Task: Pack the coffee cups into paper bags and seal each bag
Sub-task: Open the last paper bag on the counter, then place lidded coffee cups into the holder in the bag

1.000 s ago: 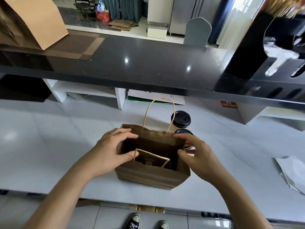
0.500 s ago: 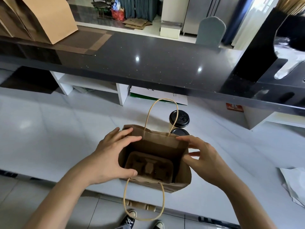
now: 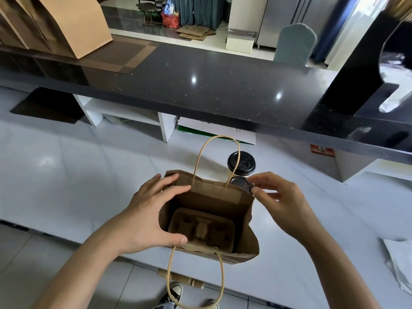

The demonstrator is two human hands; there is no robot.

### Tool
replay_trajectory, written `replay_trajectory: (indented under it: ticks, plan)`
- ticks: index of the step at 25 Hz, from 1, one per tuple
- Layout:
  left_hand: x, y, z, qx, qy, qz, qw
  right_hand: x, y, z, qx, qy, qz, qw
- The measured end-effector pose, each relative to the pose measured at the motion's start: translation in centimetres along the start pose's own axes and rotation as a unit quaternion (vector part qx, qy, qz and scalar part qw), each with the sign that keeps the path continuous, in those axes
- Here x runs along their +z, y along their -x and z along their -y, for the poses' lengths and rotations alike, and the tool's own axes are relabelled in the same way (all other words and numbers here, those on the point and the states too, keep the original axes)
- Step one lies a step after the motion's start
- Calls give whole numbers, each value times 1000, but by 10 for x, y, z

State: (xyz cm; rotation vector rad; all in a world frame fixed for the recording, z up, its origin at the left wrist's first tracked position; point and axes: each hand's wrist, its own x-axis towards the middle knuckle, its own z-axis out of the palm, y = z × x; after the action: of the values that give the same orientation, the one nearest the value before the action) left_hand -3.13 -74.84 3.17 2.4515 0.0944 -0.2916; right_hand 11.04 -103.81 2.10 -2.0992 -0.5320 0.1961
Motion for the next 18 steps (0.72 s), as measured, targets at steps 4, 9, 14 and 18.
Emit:
replay_trajectory:
  ticks: [4, 9, 14, 18]
  plan:
    - [3, 4, 0, -1, 3, -7, 1000, 5, -23, -24, 13, 153, 3, 988]
    - [3, 10, 2, -3, 7, -19, 1000, 22, -34, -39, 50, 312, 120, 941]
    - [5, 14, 4, -4, 18, -28, 999, 36, -32, -43, 56, 355, 116, 926]
    - [6, 11, 5, 7, 20, -32, 999, 37, -32, -42, 69, 328, 107, 936]
